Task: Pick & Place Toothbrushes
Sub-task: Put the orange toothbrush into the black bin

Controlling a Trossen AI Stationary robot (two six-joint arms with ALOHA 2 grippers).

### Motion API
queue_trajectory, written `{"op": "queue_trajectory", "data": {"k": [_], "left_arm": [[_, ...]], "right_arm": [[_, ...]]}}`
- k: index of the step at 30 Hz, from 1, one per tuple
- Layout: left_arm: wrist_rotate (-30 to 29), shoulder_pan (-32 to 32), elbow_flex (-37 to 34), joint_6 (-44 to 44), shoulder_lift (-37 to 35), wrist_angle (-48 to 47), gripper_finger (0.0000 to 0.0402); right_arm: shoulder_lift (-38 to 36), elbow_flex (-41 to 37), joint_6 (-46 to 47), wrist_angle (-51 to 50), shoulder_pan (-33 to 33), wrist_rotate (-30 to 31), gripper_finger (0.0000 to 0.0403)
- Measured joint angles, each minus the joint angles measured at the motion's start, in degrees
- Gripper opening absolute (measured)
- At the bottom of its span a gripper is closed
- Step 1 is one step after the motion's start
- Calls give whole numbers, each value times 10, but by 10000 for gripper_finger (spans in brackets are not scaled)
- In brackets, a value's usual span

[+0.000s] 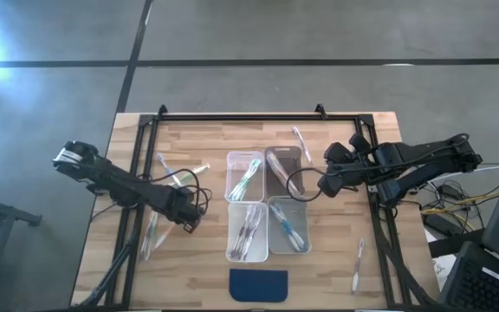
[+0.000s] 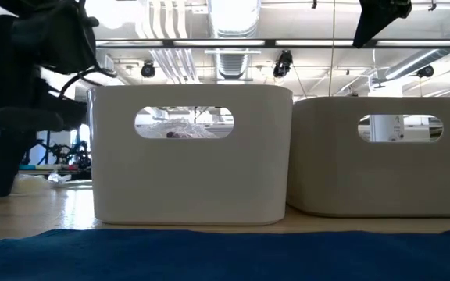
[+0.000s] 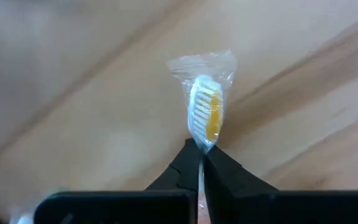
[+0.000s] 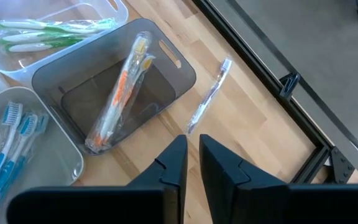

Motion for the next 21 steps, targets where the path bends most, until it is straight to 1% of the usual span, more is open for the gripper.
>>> {"op": "queue_trajectory", "data": {"k": [5,12,17,21], "left_arm": [[-44,2,38,33,-4,0,7],[-114,7,129,102,-23,-13,7],[-202,8,211,176,-42,-19,7],[-296,8,277,255,-45,-13,7]], "right_arm": [[0,0,0,0,0,0,35],[0,0,0,0,0,0,51],[0,-3,0,0,0,0,65],[0,-10,0,1,1,0,78]]}}
